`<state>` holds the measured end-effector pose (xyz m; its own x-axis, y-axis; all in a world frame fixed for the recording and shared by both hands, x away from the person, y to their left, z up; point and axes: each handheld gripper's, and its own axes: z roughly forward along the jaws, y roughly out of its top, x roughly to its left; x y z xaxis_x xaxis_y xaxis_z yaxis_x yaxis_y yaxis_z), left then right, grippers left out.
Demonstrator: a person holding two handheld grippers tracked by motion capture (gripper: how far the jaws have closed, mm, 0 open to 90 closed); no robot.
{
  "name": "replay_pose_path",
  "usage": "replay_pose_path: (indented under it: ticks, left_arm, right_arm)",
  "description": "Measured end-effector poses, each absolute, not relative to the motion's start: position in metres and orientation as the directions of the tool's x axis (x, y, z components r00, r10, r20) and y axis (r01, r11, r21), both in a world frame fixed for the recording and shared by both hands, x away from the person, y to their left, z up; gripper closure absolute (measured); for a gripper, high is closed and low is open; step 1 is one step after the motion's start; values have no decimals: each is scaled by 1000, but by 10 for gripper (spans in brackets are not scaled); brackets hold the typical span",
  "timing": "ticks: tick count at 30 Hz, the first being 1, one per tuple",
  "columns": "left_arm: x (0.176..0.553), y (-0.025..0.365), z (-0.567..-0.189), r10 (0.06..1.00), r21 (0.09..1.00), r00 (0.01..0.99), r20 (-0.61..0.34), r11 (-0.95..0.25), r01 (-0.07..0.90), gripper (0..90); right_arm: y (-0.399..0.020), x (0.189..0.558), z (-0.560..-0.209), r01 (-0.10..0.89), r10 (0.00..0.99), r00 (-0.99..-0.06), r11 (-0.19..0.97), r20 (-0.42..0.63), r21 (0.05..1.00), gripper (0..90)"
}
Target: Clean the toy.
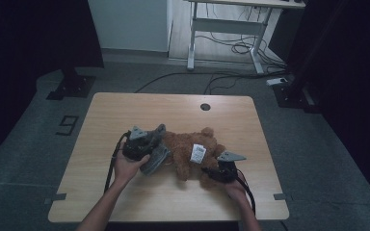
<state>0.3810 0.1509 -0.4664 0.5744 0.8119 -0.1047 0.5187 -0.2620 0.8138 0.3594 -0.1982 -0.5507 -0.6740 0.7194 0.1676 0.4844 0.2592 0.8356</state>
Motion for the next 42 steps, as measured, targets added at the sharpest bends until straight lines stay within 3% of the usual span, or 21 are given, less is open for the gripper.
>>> replay_pose_path:
  ticks: [10, 18, 22, 28, 34, 37, 42]
  left_arm:
    - [389, 183, -495, 820, 773, 528, -219, -185, 607, 779]
    - [383, 175, -459, 801, 826, 575, -168, -204, 525, 779]
    - [381, 147, -432, 768, 848, 627, -129, -242, 471, 779]
    - [384, 73, -412, 688, 847, 723, -61, -347, 402, 779]
    - [391, 11, -411, 631, 826, 775, -36, -418, 379, 778]
    - [399, -14, -428, 630, 774, 777, -10, -487, 404, 776]
    - [403, -3, -441, 649, 779, 759, -42, -454, 432, 774]
  right_arm:
    - [-199, 361, -551, 494, 722, -669, 254, 176, 832, 629]
    - [-197, 363, -551, 488, 729, -666, 265, 159, 832, 637]
    - [-195, 362, -551, 478, 732, -667, 278, 139, 833, 640]
    - [-194, 360, -550, 477, 735, -665, 283, 130, 832, 644]
    - [-195, 360, -550, 468, 730, -673, 292, 121, 834, 645]
    - [-196, 360, -550, 465, 728, -676, 299, 116, 833, 645]
    - [-197, 360, -551, 474, 726, -676, 298, 126, 829, 645]
